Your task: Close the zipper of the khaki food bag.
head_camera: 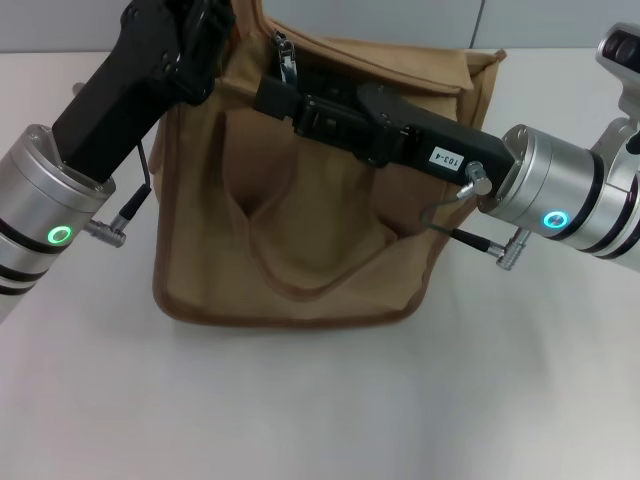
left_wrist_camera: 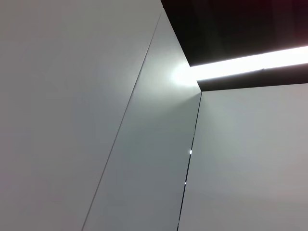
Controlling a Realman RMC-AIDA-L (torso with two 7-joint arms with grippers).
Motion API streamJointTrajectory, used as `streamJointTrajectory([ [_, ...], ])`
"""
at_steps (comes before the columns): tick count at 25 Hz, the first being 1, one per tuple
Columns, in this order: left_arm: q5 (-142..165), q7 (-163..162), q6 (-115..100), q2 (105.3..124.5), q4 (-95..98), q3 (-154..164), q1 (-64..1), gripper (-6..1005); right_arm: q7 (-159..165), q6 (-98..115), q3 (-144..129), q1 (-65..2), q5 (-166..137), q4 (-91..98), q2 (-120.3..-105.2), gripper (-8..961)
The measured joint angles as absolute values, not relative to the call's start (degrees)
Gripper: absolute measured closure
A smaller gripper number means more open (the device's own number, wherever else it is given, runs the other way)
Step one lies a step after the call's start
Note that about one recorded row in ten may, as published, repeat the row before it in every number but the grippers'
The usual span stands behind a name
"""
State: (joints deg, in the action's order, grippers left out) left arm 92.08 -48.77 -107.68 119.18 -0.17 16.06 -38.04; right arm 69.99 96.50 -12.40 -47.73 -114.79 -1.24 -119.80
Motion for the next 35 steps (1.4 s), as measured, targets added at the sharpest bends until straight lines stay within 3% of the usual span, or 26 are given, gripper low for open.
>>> streamJointTrajectory([
  [5, 92.1, -48.8, -107.7, 119.18, -0.2, 16.1, -37.9, 980, 70.2, 96.1, -12.0, -47.7, -114.8, -1.5, -119.8, 141],
  [11, 92.1, -48.8, -107.7, 119.18, -0.3, 16.1, -37.8, 980, 70.1, 96.0, -12.1, -47.8, -114.8, -1.6, -119.79, 296],
  [22, 92.1, -48.8, -107.7, 119.18, -0.7, 16.3, -37.7, 981, 70.1, 94.2, -12.1, -47.7, -114.8, -1.7, -119.79, 741],
  [30, 92.1, -48.8, -107.8, 119.18, -0.7, 16.3, -37.6, 981, 70.2, 93.9, -12.0, -47.2, -114.8, -1.7, -119.8, 945],
  [35, 92.1, -48.8, -107.8, 119.18, -0.7, 16.3, -37.5, 980, 70.4, 94.0, -11.9, -46.6, -114.8, -1.5, -119.68, 948],
])
